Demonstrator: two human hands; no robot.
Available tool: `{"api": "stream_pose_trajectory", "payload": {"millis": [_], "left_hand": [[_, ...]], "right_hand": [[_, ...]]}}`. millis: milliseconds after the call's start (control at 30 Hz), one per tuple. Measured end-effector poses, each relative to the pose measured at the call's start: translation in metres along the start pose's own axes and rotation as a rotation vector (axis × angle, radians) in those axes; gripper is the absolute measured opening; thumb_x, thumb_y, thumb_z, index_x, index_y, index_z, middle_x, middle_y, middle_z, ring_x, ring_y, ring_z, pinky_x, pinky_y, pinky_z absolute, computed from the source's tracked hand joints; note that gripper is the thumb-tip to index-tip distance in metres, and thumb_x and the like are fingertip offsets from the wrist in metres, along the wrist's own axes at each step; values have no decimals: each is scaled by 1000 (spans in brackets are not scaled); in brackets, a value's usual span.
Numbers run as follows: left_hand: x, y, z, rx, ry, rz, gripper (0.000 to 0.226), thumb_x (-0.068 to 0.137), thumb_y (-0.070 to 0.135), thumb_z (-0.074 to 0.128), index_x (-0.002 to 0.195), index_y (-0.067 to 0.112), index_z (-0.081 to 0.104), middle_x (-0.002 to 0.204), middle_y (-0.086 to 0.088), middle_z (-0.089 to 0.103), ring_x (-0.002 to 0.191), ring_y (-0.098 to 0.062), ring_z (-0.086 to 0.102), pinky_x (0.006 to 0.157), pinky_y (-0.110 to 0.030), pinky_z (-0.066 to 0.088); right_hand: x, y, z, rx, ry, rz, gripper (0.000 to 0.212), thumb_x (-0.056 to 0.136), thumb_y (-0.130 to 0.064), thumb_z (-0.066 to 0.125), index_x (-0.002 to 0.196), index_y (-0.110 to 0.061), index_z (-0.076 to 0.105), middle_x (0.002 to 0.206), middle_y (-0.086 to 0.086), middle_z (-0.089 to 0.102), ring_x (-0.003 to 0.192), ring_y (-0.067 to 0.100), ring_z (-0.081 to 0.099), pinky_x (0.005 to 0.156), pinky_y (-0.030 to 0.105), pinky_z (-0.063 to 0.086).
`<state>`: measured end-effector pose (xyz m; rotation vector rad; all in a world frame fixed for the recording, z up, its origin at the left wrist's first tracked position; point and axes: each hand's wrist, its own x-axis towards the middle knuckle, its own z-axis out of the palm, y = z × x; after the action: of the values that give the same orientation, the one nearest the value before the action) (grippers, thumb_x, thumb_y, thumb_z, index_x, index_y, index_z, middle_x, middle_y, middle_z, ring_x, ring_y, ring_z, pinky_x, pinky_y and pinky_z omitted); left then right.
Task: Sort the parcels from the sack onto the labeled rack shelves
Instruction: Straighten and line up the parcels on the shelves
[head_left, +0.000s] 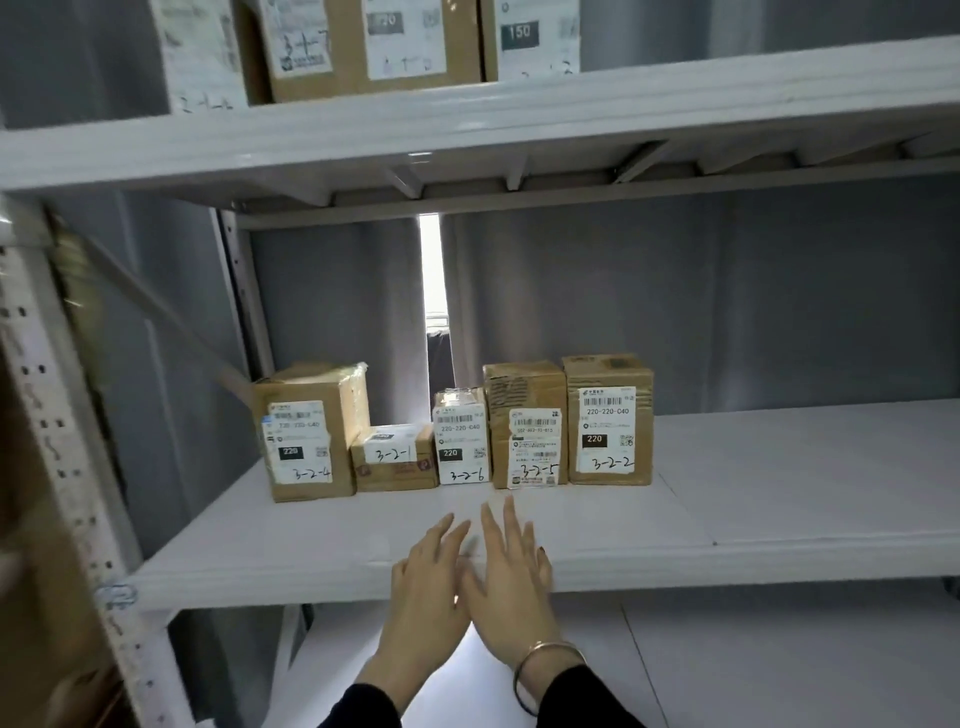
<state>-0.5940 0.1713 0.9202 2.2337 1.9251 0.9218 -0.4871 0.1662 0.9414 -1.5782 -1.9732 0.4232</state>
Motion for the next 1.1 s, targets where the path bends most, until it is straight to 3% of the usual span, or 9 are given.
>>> {"api": "stream_pose_trajectory", "payload": {"millis": [167,267,367,433,467,600,667,733,1100], "left_hand": [[-55,-24,-22,-45,-35,32,56,96,26,41,146,31,16,156,16,3,144,-4,8,110,-24,13],[-91,-30,-28,-64,-104,25,57,96,27,35,146,35,9,156,16,-5,146,-5,1,112,-26,12],[-126,-31,-33,-48,-135,24,72,75,50,-2,145,37,-3,154,18,-14,145,-4,-5,111,-21,8],[-142,-32,-34,-35,-154,6,87,58,48,-13,144,37,-7,147,20,-22,145,-3,-8,110,-18,6],[-147,-33,-34,-36,-152,5,80,64,45,-10,144,38,-8,145,20,-24,145,-3,-10,110,-17,5],[-159,-26,-48,-68,-153,16,57,96,30,26,145,37,-3,147,24,-16,146,-5,-7,115,-23,5],[-159,-24,-57,-92,-115,16,60,98,22,32,145,36,-3,144,26,-13,146,-6,-5,115,-24,5],[-157,-22,-65,-146,-72,32,63,97,16,34,146,36,-1,142,26,-14,146,-6,-4,114,-25,7],[-162,2,-82,-217,-94,-30,68,94,12,44,148,36,10,158,16,-5,147,-12,-5,114,-54,3]], "right_hand": [[-50,-30,27,-3,-28,20,59,98,-38,27,148,-30,-4,156,-4,-19,146,24,-12,117,40,-2],[-84,-42,41,-68,-60,41,69,83,-51,5,148,-29,-6,156,-4,-19,146,24,-11,117,39,0],[-117,-54,53,-65,-79,88,81,71,-52,-2,147,-28,-10,155,-5,-22,146,22,-9,117,41,3],[-132,-59,59,-138,11,96,88,66,-50,-1,149,-21,5,157,-2,-7,146,19,12,114,45,18],[-137,-61,61,-166,53,119,92,63,-50,-1,149,-19,10,157,0,-2,144,19,18,113,45,23],[-151,-68,52,-123,-132,126,92,58,-55,-12,147,-33,-9,156,-7,-19,146,16,-7,117,39,1],[-150,-74,42,-136,-108,76,64,87,-49,7,147,-31,-10,156,-5,-19,146,19,-8,117,39,-1],[-149,-83,30,-122,-75,30,58,99,-34,24,148,-30,-7,157,-3,-15,146,21,-8,117,40,0],[-158,-85,7,-89,-36,-19,59,97,-36,34,149,-25,9,159,1,-2,146,27,0,115,47,3]]}}
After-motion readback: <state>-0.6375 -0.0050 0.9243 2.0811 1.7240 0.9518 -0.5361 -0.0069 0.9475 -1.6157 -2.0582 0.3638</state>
